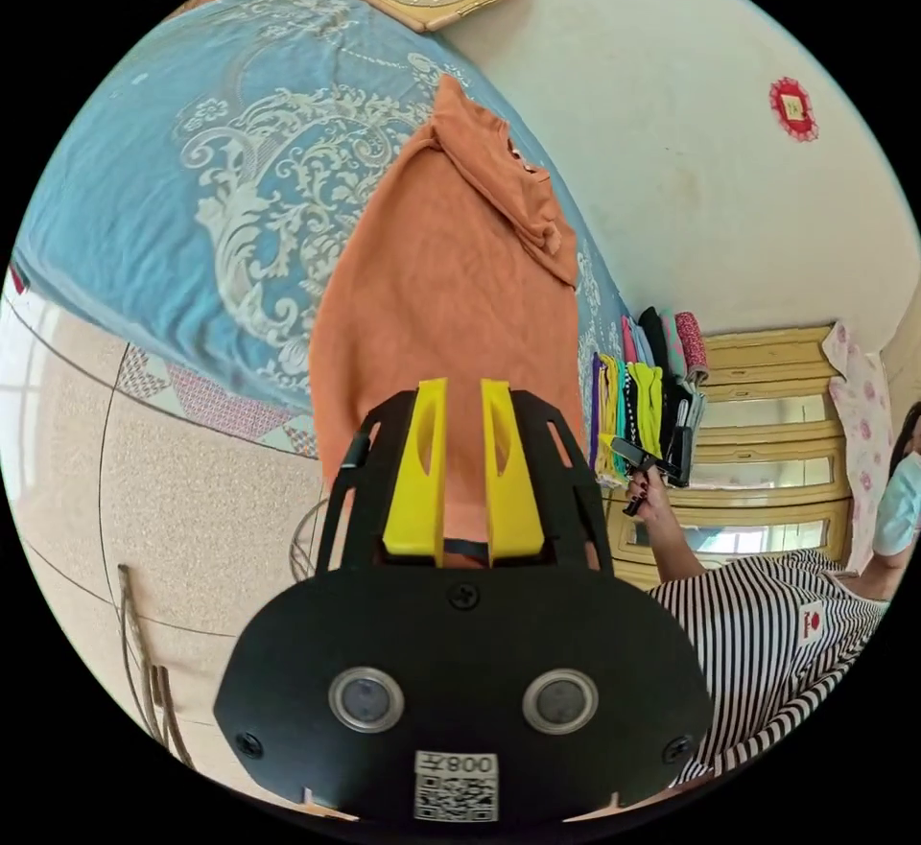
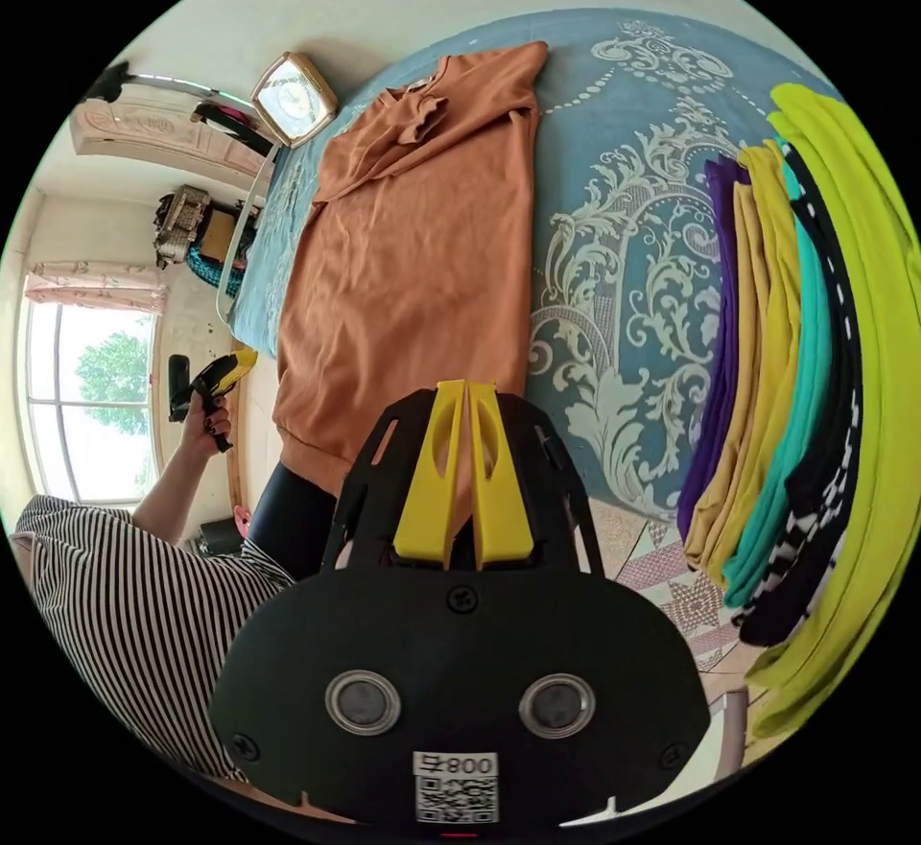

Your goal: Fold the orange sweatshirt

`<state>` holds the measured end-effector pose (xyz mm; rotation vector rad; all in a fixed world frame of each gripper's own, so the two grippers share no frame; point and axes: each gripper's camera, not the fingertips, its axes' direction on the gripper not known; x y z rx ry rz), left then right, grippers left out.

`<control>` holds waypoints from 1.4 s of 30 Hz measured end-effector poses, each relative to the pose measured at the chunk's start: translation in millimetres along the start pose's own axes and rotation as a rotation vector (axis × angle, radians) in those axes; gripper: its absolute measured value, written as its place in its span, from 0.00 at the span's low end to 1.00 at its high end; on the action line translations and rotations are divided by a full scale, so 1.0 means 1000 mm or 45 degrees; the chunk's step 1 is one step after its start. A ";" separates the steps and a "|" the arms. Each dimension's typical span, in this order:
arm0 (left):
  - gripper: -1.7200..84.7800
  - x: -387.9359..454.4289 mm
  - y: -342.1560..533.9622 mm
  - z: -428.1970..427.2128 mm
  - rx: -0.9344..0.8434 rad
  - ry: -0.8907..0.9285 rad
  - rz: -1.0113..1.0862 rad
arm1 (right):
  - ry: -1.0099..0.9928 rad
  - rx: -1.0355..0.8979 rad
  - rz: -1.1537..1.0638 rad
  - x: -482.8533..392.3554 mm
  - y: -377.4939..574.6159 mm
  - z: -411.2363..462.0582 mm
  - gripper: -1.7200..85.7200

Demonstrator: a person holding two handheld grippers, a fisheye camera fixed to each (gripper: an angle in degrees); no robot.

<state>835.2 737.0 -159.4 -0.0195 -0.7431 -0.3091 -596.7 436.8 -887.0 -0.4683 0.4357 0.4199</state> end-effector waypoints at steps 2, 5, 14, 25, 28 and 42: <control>0.12 -0.030 0.022 -0.009 -0.027 -0.017 -0.102 | -0.025 -0.009 0.031 0.009 0.018 0.005 0.06; 0.14 -0.070 0.047 -0.015 -0.024 0.026 -0.232 | -0.090 -0.017 0.091 0.025 0.043 0.016 0.08; 0.17 -0.143 0.088 -0.017 0.010 0.248 -0.408 | -0.184 -0.057 0.153 0.046 0.076 0.051 0.10; 0.18 -0.175 0.123 -0.029 0.059 0.405 -0.444 | -0.177 -0.087 0.206 0.056 0.102 0.087 0.11; 0.19 -0.185 0.136 -0.036 0.078 0.441 -0.458 | -0.176 -0.066 0.225 0.061 0.109 0.094 0.11; 0.15 -0.188 0.173 -0.060 0.122 0.615 -0.381 | -0.189 -0.114 0.248 0.075 0.117 0.163 0.10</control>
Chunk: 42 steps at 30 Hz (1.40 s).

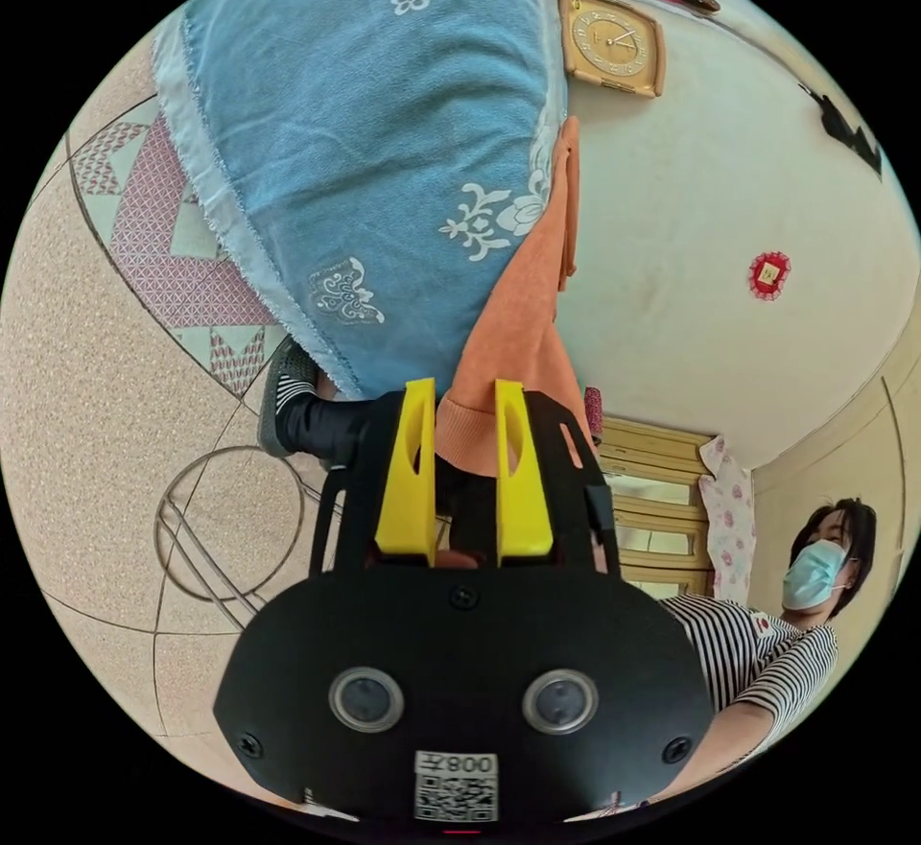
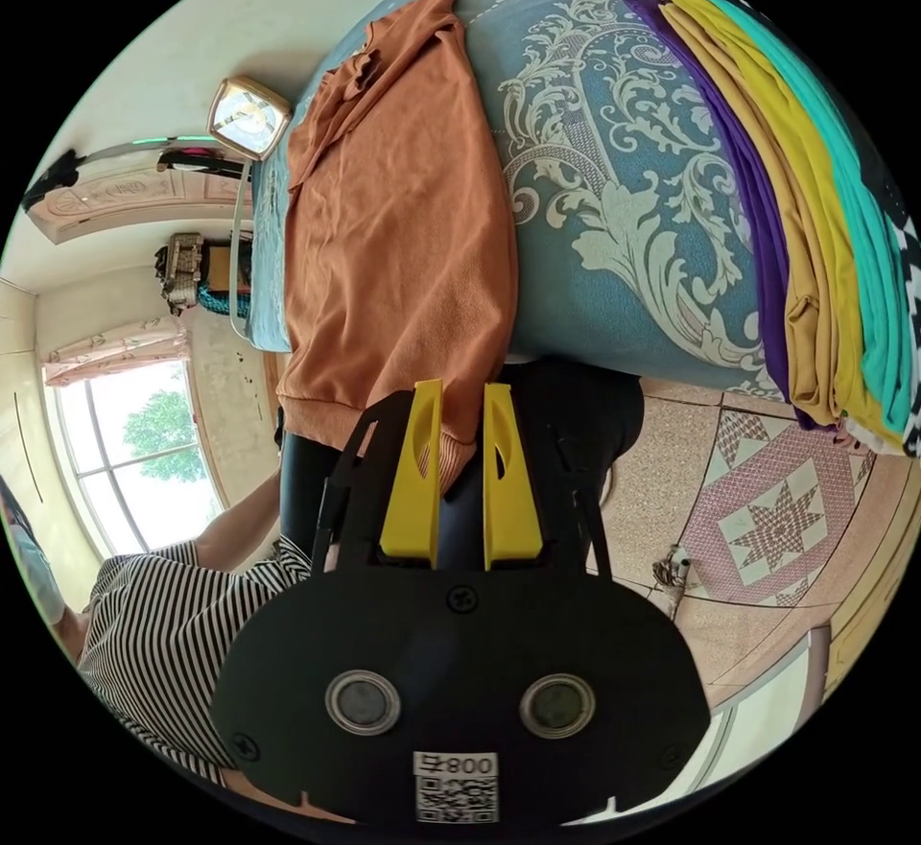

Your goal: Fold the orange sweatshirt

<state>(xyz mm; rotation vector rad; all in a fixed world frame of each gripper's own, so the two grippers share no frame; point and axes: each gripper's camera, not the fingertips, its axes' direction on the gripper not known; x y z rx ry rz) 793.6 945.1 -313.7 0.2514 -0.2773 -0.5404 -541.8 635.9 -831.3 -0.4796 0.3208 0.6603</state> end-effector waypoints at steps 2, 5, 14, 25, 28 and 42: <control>0.17 -0.002 0.008 -0.007 0.008 0.034 0.001 | -0.006 0.015 0.004 0.006 0.005 0.003 0.10; 0.18 -0.004 0.019 -0.011 0.026 0.107 0.007 | -0.034 0.048 0.009 0.017 0.016 0.008 0.10; 0.08 0.011 0.061 -0.028 0.050 0.244 0.047 | -0.111 0.040 0.027 0.046 0.026 0.045 0.07; 0.06 0.133 0.101 -0.086 0.040 0.347 0.419 | -0.481 0.220 -0.191 0.067 0.070 0.011 0.03; 0.06 0.181 0.109 -0.088 -0.008 0.374 0.559 | -0.527 0.266 -0.292 0.061 0.076 -0.008 0.03; 0.06 0.219 0.212 -0.115 -0.061 0.560 0.674 | -0.602 0.358 -0.514 0.080 0.186 -0.054 0.03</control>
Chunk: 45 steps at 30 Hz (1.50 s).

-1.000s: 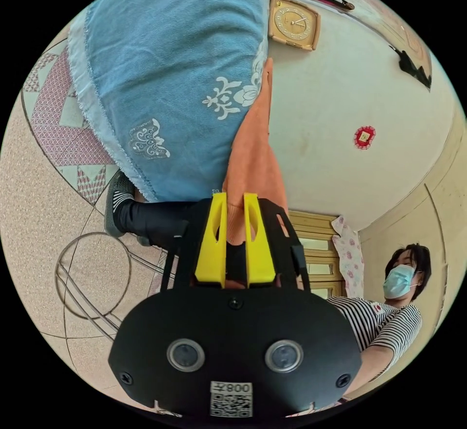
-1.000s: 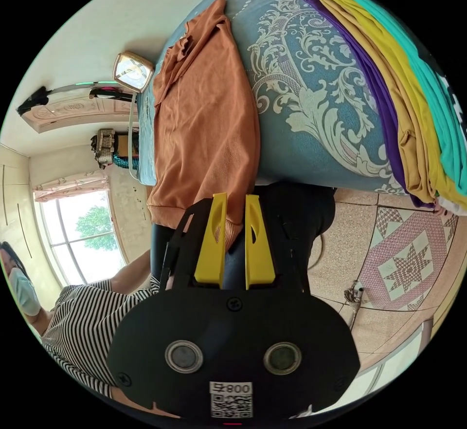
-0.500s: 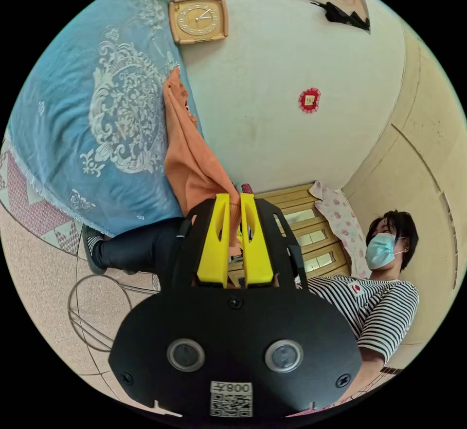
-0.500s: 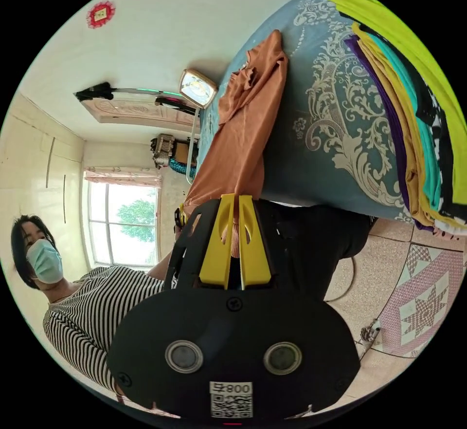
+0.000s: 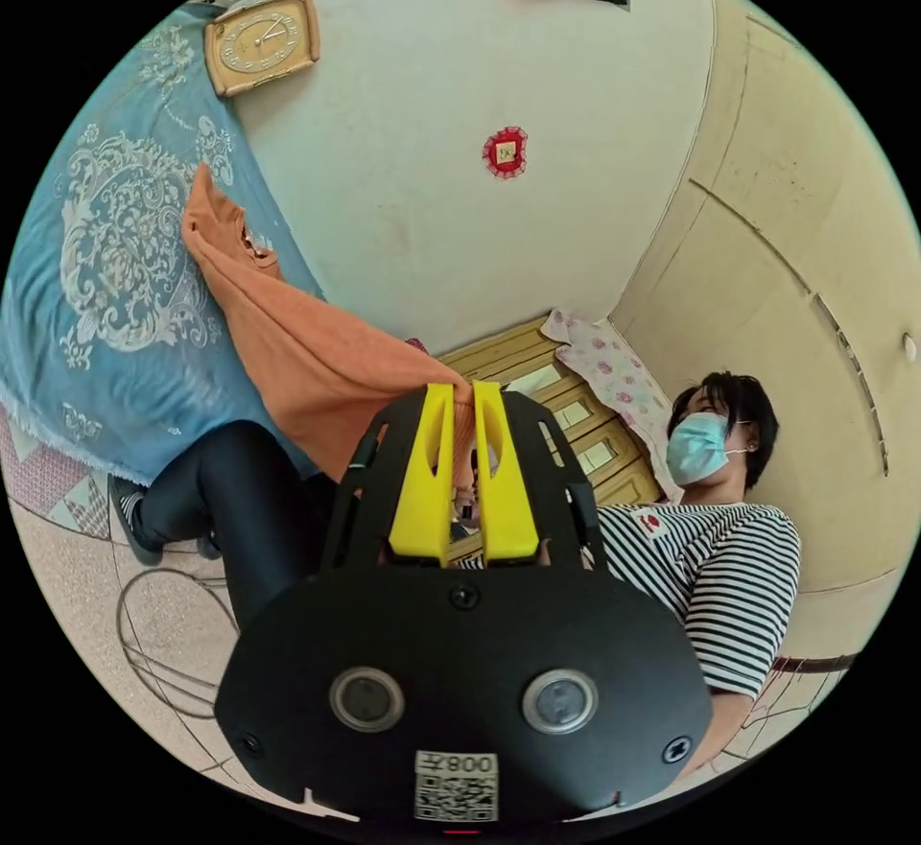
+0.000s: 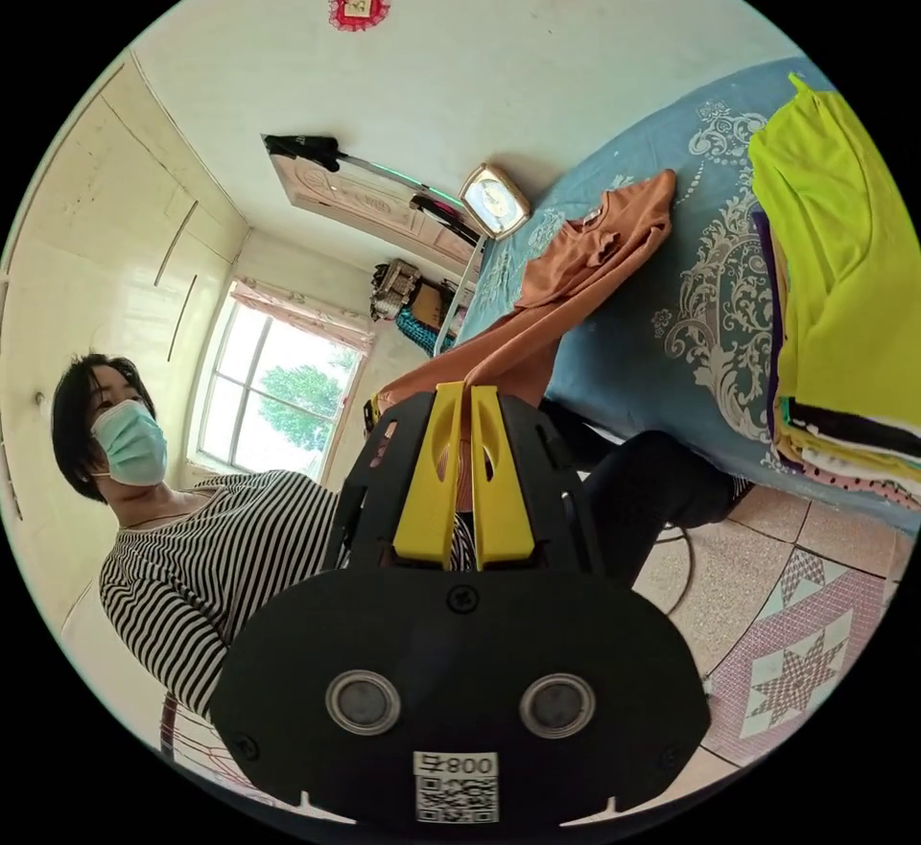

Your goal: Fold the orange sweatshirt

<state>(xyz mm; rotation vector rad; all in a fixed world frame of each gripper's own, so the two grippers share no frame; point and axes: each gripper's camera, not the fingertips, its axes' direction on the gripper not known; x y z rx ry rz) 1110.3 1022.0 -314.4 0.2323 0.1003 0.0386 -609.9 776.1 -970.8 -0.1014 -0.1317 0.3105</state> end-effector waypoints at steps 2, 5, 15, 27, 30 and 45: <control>0.06 -0.015 0.029 -0.014 0.025 -0.054 -0.107 | 0.036 -0.022 0.048 0.011 0.021 0.001 0.03; 0.06 -0.042 0.057 -0.027 0.051 -0.117 -0.260 | 0.111 -0.073 0.197 0.051 0.046 0.016 0.04; 0.06 -0.063 0.070 -0.033 0.010 -0.201 -0.377 | 0.179 0.041 0.392 0.100 0.104 0.021 0.10; 0.06 -0.076 0.068 -0.030 0.020 -0.208 -0.445 | 0.107 0.008 0.472 0.133 0.133 0.046 0.12; 0.06 -0.080 0.065 -0.027 0.027 -0.201 -0.456 | 0.061 0.017 0.467 0.136 0.136 0.048 0.12; 0.06 -0.062 0.004 -0.002 0.022 -0.148 -0.321 | -0.062 0.093 0.371 0.120 0.101 0.034 0.05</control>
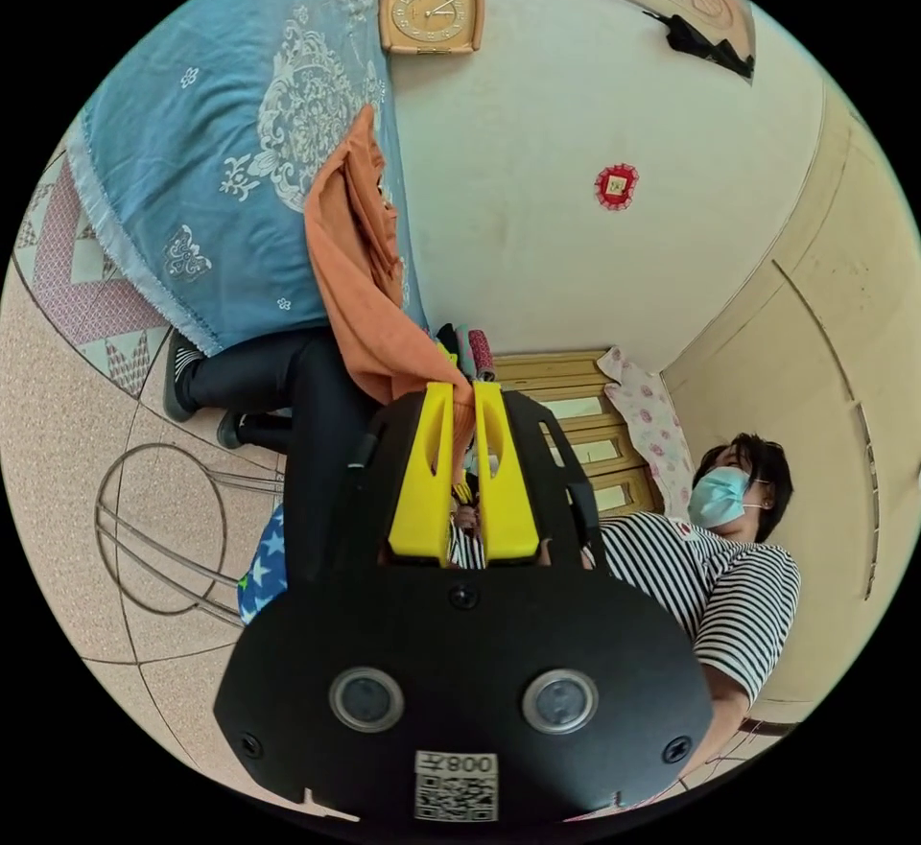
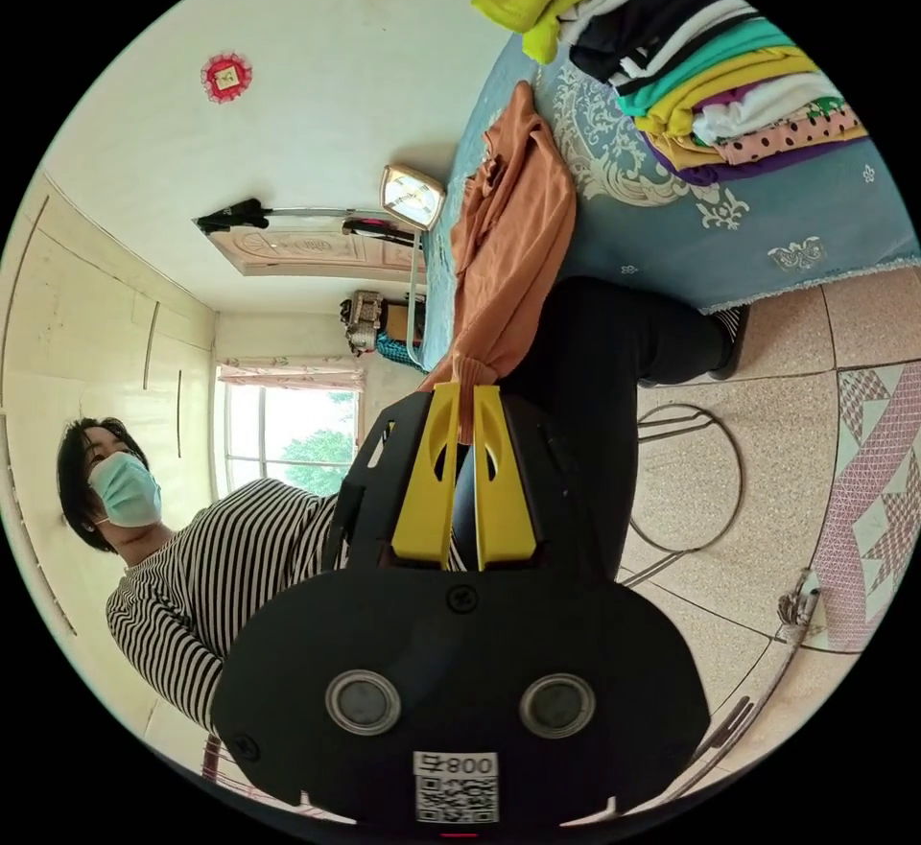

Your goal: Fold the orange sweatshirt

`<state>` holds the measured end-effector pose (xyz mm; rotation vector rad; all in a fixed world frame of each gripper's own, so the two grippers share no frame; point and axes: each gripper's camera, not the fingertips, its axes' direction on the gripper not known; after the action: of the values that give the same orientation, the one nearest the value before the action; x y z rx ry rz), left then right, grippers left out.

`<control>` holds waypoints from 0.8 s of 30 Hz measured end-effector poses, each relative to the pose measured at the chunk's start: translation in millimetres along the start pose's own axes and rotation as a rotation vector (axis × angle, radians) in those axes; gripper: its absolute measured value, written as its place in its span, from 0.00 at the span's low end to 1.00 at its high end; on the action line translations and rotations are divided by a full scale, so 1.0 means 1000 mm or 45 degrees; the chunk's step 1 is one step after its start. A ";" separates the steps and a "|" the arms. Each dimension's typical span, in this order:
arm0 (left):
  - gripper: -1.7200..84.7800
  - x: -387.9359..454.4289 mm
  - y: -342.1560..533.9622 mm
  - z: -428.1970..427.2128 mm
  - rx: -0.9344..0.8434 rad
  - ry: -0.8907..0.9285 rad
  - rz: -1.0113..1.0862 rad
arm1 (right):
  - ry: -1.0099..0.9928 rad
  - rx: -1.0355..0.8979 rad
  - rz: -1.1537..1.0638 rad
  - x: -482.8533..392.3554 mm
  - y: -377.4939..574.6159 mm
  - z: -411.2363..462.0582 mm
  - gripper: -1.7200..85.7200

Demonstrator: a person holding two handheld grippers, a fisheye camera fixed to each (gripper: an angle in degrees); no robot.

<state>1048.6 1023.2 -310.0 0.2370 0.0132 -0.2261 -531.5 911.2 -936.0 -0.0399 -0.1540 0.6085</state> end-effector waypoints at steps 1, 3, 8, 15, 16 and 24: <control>0.06 0.006 -0.009 0.004 0.002 0.012 0.026 | -0.007 0.005 -0.031 -0.010 -0.007 -0.002 0.04; 0.06 0.014 -0.022 0.009 0.008 0.028 0.059 | -0.012 0.015 -0.070 -0.024 -0.019 -0.006 0.04; 0.06 0.023 -0.061 0.020 0.048 0.085 0.096 | -0.035 0.048 -0.144 -0.056 -0.053 -0.012 0.04; 0.06 0.030 -0.126 0.042 0.071 0.101 0.138 | -0.045 0.064 -0.205 -0.095 -0.129 -0.010 0.04; 0.06 0.031 -0.141 0.047 0.074 0.103 0.150 | -0.035 0.064 -0.218 -0.102 -0.145 -0.009 0.04; 0.05 0.025 -0.258 0.096 0.113 0.093 0.189 | -0.034 0.116 -0.249 -0.129 -0.271 -0.002 0.04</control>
<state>1014.3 751.2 -277.7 0.3334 0.0580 -0.0704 -481.6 615.0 -932.9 0.0705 -0.1538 0.4201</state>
